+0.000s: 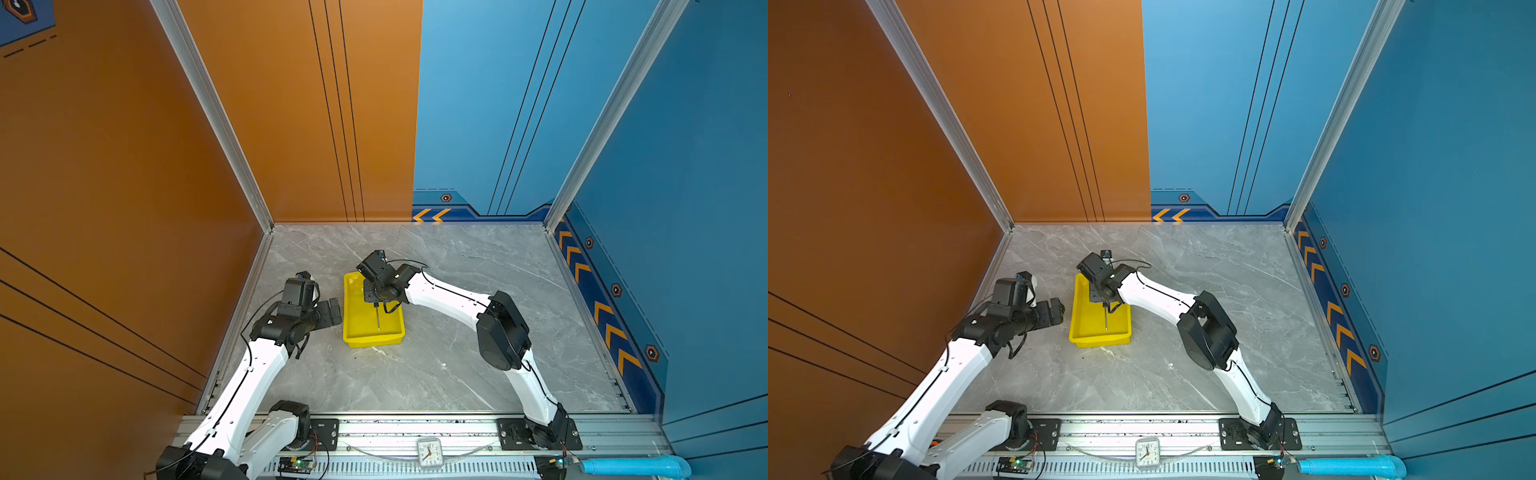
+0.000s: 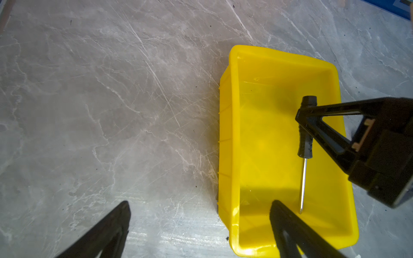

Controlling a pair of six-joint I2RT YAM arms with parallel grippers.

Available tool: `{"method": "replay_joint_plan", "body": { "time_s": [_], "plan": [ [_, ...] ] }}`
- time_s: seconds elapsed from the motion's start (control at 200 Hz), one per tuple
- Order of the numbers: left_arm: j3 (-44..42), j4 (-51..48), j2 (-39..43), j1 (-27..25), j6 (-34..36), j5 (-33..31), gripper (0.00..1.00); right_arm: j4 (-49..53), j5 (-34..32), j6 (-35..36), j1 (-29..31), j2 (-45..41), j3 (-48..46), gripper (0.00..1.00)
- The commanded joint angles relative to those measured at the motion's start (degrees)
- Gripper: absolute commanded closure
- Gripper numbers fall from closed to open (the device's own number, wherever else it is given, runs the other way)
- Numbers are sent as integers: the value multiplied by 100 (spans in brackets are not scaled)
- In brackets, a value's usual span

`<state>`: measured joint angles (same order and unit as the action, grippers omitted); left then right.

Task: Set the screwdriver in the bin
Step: 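Lift the screwdriver with the right gripper and carry it over the yellow bin, then lower the screwdriver into the yellow bin and open the right gripper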

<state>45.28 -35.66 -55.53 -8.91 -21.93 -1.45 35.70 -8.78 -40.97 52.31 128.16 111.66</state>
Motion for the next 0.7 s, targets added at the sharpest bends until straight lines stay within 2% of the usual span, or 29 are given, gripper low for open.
{"method": "replay_joint_plan", "body": {
  "time_s": [0.0,0.696],
  "plan": [
    [-89,-152,68,70,-4,-151,2,-72,-94,-107,51,195,278,100],
    [-151,36,-193,153,122,-127,2,-72,-212,-223,16,983,744,100]
  ]
}}
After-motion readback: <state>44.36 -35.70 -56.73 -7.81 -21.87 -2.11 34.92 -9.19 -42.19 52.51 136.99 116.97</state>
